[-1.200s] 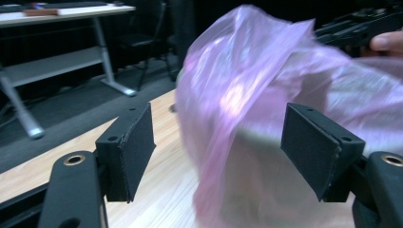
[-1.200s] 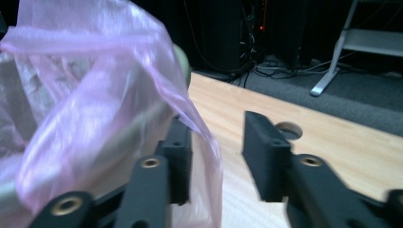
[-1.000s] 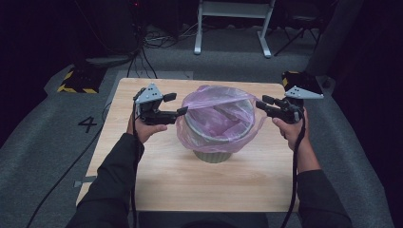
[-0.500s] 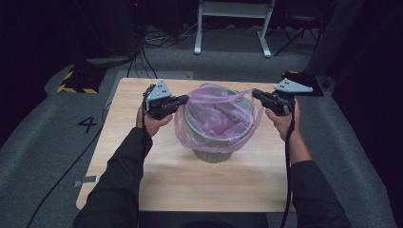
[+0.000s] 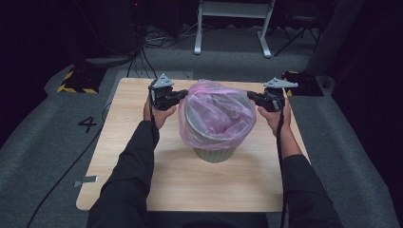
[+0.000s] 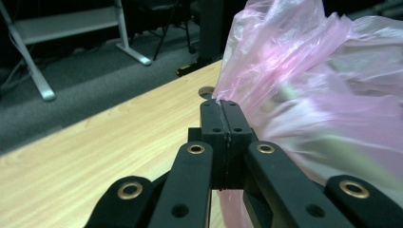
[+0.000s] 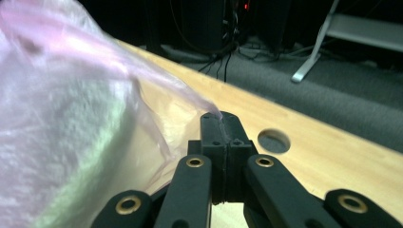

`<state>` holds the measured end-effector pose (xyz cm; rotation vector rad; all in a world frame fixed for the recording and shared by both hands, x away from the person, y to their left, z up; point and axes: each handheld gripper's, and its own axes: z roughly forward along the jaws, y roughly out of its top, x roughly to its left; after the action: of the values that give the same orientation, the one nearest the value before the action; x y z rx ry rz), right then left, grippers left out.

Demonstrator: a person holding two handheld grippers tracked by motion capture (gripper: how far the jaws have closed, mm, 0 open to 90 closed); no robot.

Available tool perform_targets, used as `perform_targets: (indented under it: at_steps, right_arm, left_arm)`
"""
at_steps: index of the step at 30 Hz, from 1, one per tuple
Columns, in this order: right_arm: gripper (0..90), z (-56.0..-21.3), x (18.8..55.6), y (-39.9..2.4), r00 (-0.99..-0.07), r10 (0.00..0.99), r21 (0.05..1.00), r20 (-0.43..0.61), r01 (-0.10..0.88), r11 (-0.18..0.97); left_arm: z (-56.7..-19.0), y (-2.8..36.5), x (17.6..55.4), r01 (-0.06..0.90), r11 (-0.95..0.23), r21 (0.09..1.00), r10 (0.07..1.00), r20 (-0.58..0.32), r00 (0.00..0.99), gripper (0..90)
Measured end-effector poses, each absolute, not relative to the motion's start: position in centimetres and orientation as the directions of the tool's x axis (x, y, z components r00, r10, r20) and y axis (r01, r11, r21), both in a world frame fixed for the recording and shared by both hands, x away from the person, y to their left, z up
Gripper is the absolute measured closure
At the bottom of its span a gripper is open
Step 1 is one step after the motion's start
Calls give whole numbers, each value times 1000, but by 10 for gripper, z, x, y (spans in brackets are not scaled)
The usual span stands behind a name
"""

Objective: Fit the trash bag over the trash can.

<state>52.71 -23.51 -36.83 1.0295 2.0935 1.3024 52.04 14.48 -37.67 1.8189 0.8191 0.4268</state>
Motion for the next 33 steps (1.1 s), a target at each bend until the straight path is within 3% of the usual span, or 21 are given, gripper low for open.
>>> perform_targets:
  at_steps: [9,13,17,18,21,24,28,33]
  right_arm:
    - [900,-396,535,-229,-662,743,840,98,455,295]
    - [900,-409,535,-232,-674,728,815,120,486,315]
    - [890,-418,532,-245,-662,737,807,137,506,304]
    - [860,-420,531,-249,-655,741,806,148,513,294]
    - [721,-420,526,-259,-657,739,825,149,494,274]
    - [516,-414,518,-271,-700,703,843,125,449,297]
    - [379,-399,504,-293,-728,673,874,132,406,267]
    - [303,-376,474,-306,-815,576,921,65,271,280]
  left_arm:
    - [-408,126,534,465,-260,846,703,-164,692,898]
    - [-420,130,532,488,-221,844,695,-216,686,896]
    - [-427,139,525,491,-230,840,707,-202,678,863]
    - [-427,142,523,491,-225,842,717,-198,668,829]
    - [-421,158,512,455,-204,867,718,-184,671,568]
    - [-415,167,503,443,-231,867,730,-147,668,345]
    - [-406,183,481,376,-256,891,747,-64,662,264]
    - [-403,189,443,314,-300,901,685,-26,728,225]
